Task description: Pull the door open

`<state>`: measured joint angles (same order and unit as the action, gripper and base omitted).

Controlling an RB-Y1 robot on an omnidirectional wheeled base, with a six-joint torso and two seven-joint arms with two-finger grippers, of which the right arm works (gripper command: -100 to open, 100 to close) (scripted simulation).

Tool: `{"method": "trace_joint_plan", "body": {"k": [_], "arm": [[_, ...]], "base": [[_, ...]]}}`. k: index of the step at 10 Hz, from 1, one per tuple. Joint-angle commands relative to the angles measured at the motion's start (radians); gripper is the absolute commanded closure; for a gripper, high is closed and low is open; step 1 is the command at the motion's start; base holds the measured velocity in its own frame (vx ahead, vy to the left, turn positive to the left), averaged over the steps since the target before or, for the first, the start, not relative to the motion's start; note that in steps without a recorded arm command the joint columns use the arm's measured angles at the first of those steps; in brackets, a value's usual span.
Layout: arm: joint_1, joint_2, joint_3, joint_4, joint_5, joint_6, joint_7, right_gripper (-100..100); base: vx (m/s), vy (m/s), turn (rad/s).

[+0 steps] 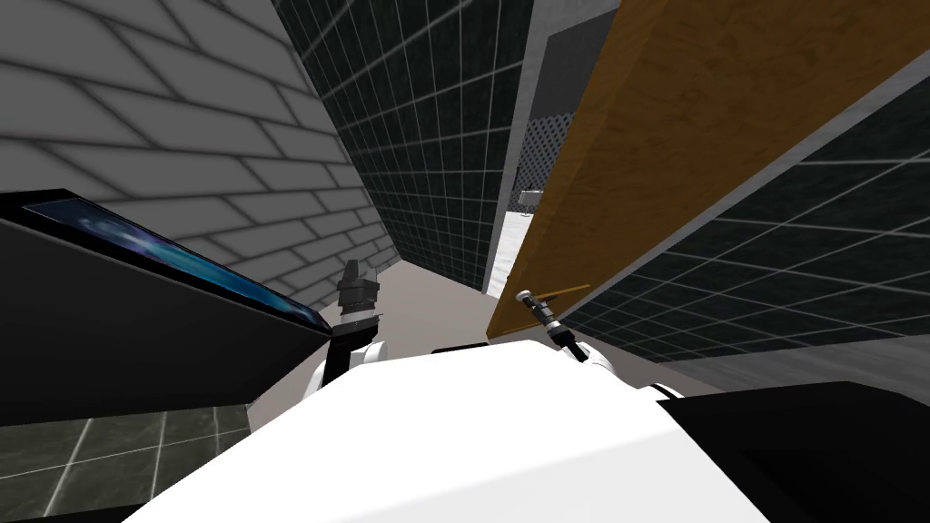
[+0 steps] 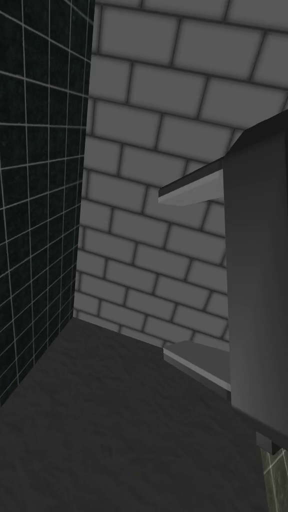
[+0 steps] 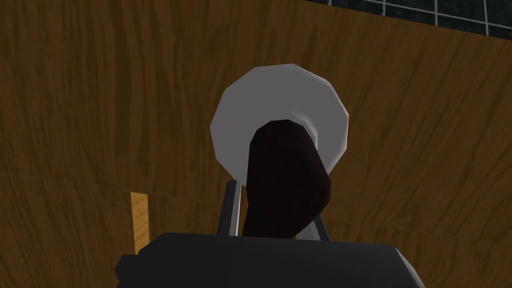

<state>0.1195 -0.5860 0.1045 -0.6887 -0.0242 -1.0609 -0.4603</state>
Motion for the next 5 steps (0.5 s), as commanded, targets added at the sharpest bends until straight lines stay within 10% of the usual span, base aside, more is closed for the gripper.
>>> {"method": "trace_joint_plan", "body": {"k": [1, 5], "arm": [[0.003, -0.005, 0.002, 0.009, 0.001, -0.018, -0.003, 100], [0.010, -0.018, 0.008, 0.033, 0.002, -0.060, -0.012, 100]], "base": [[-0.209, -0.087, 0.213], [-0.213, -0.089, 0.163]]}}
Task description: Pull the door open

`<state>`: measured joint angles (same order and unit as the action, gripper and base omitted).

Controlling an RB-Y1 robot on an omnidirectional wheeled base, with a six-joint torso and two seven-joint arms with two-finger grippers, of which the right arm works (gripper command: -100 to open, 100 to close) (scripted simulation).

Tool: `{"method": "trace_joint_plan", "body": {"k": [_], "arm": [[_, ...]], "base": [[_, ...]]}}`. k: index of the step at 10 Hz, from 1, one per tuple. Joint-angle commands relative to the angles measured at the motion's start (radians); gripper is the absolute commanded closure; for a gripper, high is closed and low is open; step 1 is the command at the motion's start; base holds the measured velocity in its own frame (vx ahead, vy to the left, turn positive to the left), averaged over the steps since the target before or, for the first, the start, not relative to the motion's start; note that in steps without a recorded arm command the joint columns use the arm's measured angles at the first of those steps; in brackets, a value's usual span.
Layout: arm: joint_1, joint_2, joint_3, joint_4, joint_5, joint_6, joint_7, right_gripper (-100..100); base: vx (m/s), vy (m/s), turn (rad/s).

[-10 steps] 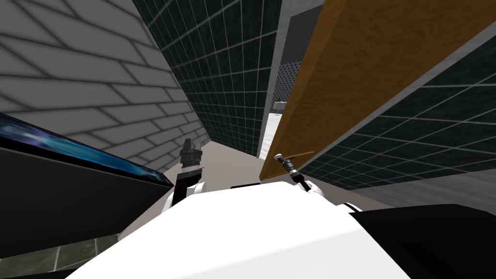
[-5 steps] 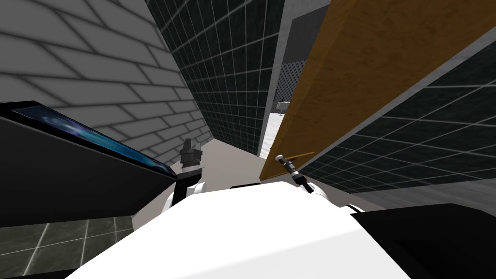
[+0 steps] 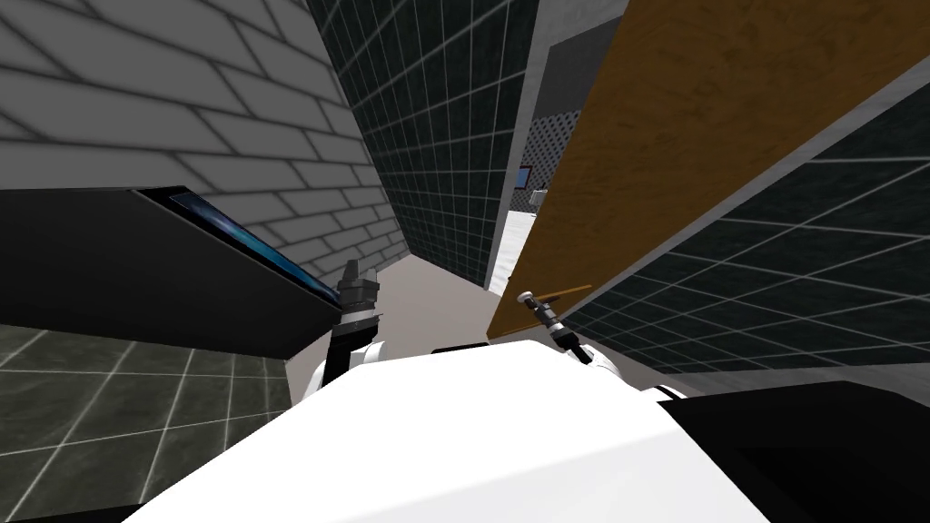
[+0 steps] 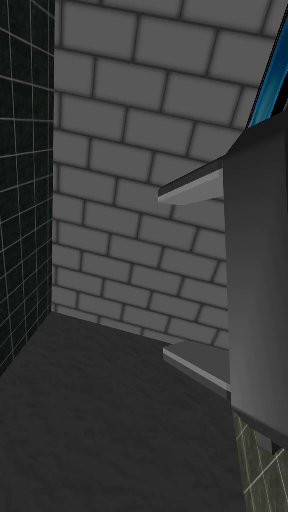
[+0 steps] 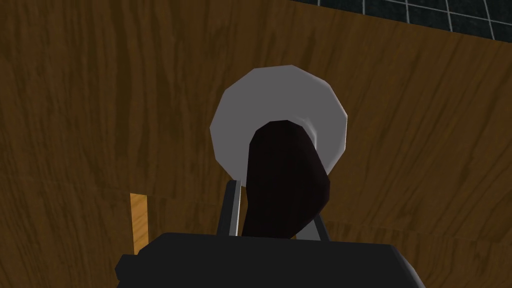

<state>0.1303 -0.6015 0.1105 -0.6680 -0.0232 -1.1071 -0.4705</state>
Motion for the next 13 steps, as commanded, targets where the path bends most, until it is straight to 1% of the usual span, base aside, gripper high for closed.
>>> {"method": "trace_joint_plan", "body": {"k": [1, 5, 6, 8, 13], "arm": [[0.001, -0.006, 0.003, 0.018, 0.001, -0.024, -0.004, 100], [0.007, -0.017, 0.008, 0.038, 0.002, -0.059, -0.012, 100], [0.004, -0.012, 0.010, 0.040, 0.003, -0.054, -0.012, 100], [0.004, -0.014, 0.013, 0.052, 0.005, -0.068, -0.015, 100], [0.002, -0.023, 0.017, 0.078, 0.007, -0.101, -0.021, 100]], "base": [[-0.223, -0.124, 0.175], [-0.184, -0.073, 0.133], [-0.068, -0.032, 0.028], [-0.154, -0.069, 0.149], [-0.207, -0.093, 0.173]]}}
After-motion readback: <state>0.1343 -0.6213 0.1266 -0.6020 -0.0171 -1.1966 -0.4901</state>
